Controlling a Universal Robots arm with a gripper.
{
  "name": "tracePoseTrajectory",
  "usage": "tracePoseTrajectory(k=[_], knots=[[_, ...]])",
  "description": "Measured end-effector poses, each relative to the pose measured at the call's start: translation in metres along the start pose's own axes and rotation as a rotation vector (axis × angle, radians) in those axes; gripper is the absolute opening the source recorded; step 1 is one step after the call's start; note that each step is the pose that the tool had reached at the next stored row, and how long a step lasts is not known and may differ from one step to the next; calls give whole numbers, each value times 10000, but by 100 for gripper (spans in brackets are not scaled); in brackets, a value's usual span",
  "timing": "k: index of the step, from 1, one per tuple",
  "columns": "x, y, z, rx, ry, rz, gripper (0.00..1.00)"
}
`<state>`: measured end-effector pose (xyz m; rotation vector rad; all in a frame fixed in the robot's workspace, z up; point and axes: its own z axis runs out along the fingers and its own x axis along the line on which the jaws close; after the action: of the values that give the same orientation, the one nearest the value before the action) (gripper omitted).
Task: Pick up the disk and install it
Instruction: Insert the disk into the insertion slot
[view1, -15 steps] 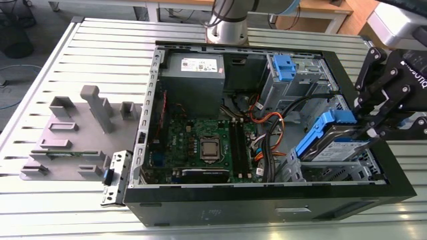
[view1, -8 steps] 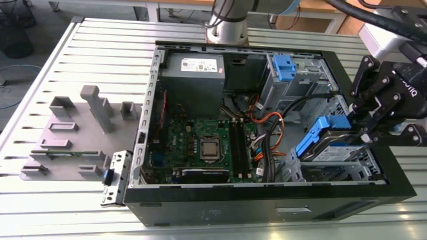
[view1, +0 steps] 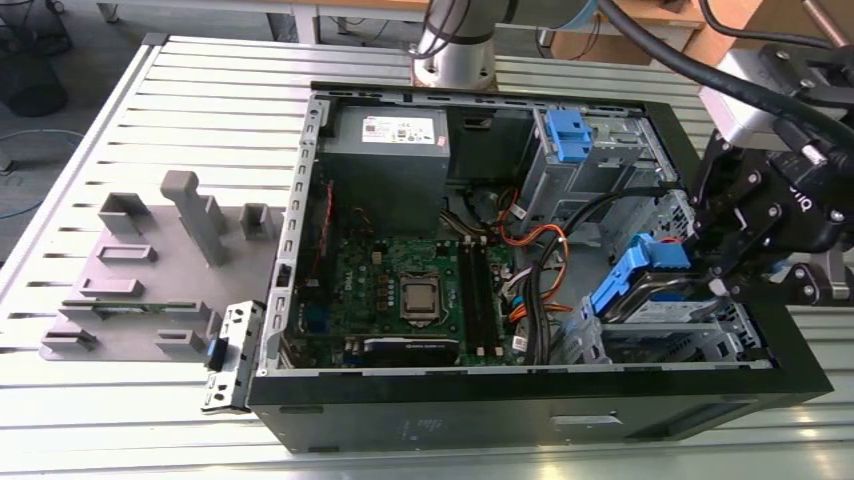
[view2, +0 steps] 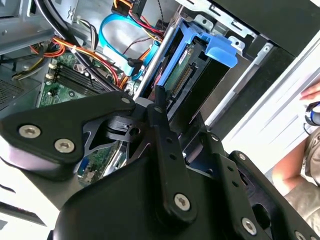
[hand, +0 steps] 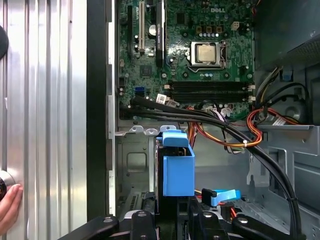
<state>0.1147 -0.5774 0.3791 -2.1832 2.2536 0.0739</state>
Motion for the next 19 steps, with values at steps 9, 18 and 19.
tracePoseTrajectory(k=[9, 18, 19], knots=[[7, -7, 220, 0, -2, 0, 35], [13, -11, 356, 0, 0, 0, 35], [13, -11, 356, 0, 1, 0, 35]])
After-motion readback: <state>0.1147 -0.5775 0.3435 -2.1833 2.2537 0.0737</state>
